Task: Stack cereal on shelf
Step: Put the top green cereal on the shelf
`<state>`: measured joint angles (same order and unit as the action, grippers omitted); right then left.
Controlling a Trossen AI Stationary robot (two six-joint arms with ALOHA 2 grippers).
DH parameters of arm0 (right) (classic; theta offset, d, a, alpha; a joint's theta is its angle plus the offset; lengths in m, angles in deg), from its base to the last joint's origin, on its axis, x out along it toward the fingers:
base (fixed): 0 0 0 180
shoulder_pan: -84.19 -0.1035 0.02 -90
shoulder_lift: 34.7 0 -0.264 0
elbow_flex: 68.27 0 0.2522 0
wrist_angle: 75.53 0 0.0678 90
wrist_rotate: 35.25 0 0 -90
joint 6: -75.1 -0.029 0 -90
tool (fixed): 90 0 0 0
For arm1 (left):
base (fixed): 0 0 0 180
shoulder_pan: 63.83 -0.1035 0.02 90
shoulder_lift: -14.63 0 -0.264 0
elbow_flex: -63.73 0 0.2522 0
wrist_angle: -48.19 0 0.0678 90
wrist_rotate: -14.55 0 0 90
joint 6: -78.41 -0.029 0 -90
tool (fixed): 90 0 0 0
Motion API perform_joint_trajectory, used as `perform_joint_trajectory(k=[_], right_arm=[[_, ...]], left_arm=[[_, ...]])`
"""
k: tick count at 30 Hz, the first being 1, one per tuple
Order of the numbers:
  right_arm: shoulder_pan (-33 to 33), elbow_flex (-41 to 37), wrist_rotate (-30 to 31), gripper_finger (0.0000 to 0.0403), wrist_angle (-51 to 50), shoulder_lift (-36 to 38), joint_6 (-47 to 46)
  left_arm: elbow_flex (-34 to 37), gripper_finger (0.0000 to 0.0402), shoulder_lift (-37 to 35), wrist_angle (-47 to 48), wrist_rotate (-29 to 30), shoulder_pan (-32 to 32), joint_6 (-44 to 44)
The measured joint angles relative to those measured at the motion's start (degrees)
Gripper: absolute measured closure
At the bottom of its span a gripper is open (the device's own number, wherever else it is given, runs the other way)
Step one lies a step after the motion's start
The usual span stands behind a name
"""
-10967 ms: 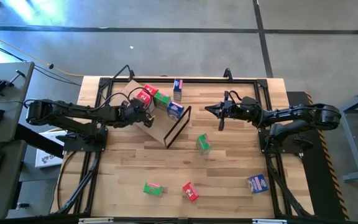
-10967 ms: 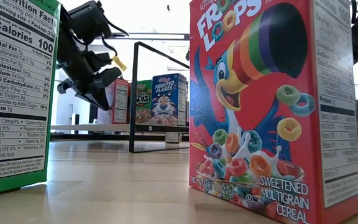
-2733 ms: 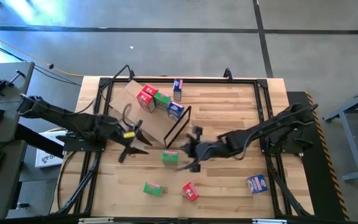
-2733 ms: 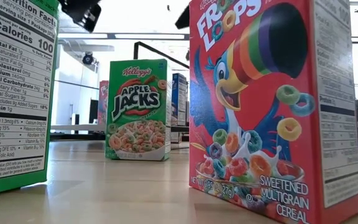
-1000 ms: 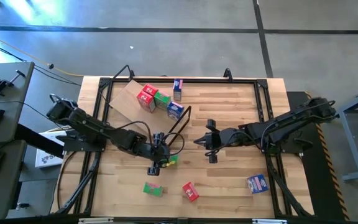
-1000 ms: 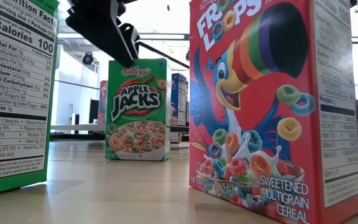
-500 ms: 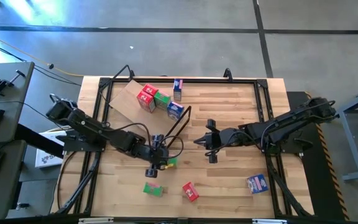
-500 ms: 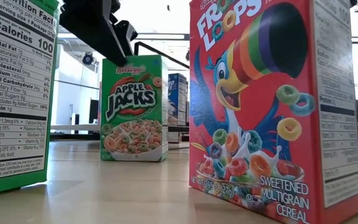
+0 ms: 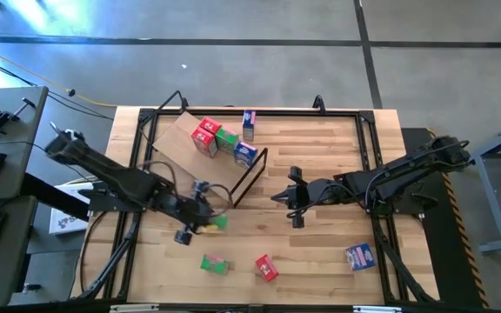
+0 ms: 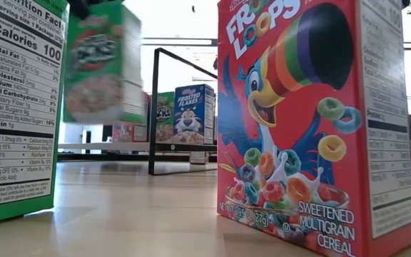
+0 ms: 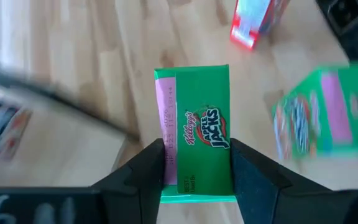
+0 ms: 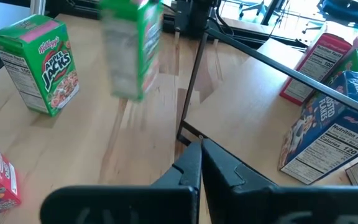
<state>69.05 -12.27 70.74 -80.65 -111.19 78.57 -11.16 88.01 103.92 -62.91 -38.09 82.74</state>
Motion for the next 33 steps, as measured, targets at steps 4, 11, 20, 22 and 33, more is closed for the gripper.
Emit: perform_joint_trajectory(k=[4, 11, 20, 22, 33], right_arm=[[0.0, 0.0, 0.0, 0.0403, 0.2, 0.0, 0.0], [0.2, 0.0, -0.1, 0.0403, 0.5, 0.0, 0.3], [0.3, 0.0, -0.1, 0.0403, 1.1, 0.0, 1.6], [0.5, 0.0, -0.2, 0.0403, 1.1, 0.0, 1.5], [0.5, 0.0, -0.4, 0.0403, 0.4, 0.0, 1.5]], left_arm=[[0.0, 0.0252, -5.8, 7.2, 0.0, -0.2, -1.4], [0.0, 0.0252, -12.4, 12.8, 3.2, -5.1, -10.2], [0.0, 0.0252, -12.0, 11.5, -1.1, -18.9, -26.3], [0.0, 0.0252, -11.2, 9.9, -3.2, -21.8, -29.5], [0.0, 0.0248, -3.7, 7.4, -6.7, -30.7, -36.0]])
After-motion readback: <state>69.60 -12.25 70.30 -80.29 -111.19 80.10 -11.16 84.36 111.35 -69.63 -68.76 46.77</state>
